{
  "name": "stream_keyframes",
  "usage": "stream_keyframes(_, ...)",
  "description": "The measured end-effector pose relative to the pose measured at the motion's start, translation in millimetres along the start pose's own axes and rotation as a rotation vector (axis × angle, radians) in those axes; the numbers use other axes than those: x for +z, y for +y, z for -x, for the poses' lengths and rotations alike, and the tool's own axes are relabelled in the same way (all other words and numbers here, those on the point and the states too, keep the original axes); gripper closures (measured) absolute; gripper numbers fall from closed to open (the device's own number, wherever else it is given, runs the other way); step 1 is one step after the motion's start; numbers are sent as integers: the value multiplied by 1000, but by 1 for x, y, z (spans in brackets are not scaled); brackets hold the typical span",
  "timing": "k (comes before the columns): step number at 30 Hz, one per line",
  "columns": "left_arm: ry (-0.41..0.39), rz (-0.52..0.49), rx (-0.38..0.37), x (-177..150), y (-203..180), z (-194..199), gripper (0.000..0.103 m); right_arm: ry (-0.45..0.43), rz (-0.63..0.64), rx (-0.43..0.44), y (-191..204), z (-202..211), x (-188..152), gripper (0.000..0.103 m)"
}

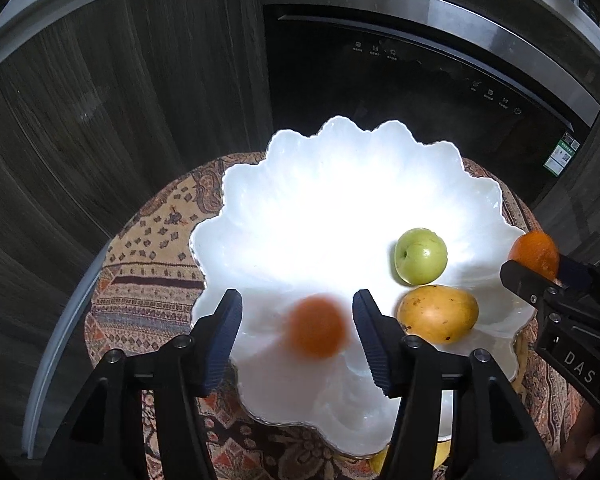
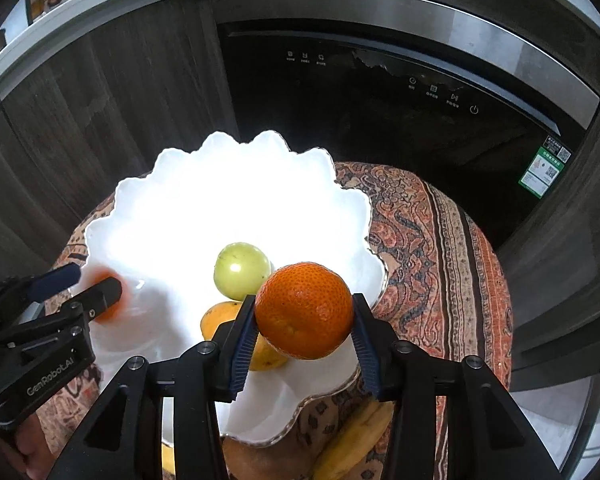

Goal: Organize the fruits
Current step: 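Carry both mandarins into the white bowl and open both tools, then move the right tool toward the dark plums beside the kiwi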

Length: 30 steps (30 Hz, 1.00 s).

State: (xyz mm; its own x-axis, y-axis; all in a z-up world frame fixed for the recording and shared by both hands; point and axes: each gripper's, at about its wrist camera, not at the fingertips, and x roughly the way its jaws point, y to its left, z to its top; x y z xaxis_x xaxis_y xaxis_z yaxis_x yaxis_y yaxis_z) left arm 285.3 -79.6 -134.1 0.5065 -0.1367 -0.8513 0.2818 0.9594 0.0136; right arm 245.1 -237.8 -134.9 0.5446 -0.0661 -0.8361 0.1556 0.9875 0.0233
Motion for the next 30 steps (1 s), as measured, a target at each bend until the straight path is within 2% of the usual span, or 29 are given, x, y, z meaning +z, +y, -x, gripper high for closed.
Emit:
stream_keyframes(1,0,-1,3,0,0,0,44,-3,-1,-11,0,1,1,48)
stream_keyframes(3,-3,4,16,0,1,2,32,-24,-6,-48,-1,6,1,25)
stream_keyframes(5,-13,12,28,0,3,5,24,-46,1,-83,-1,12,3,19)
stream_keyframes(8,-29,22,49,0,5,13,13,-60,13,-106,0,19,3,18)
stream_keyframes(10,-37,24,57,0,5,18,10,-64,13,-110,0,24,2,18)
stream_keyframes(30,-80,22,53,-24,-4,72,9,-104,-27,-111,-6,75,-21,16)
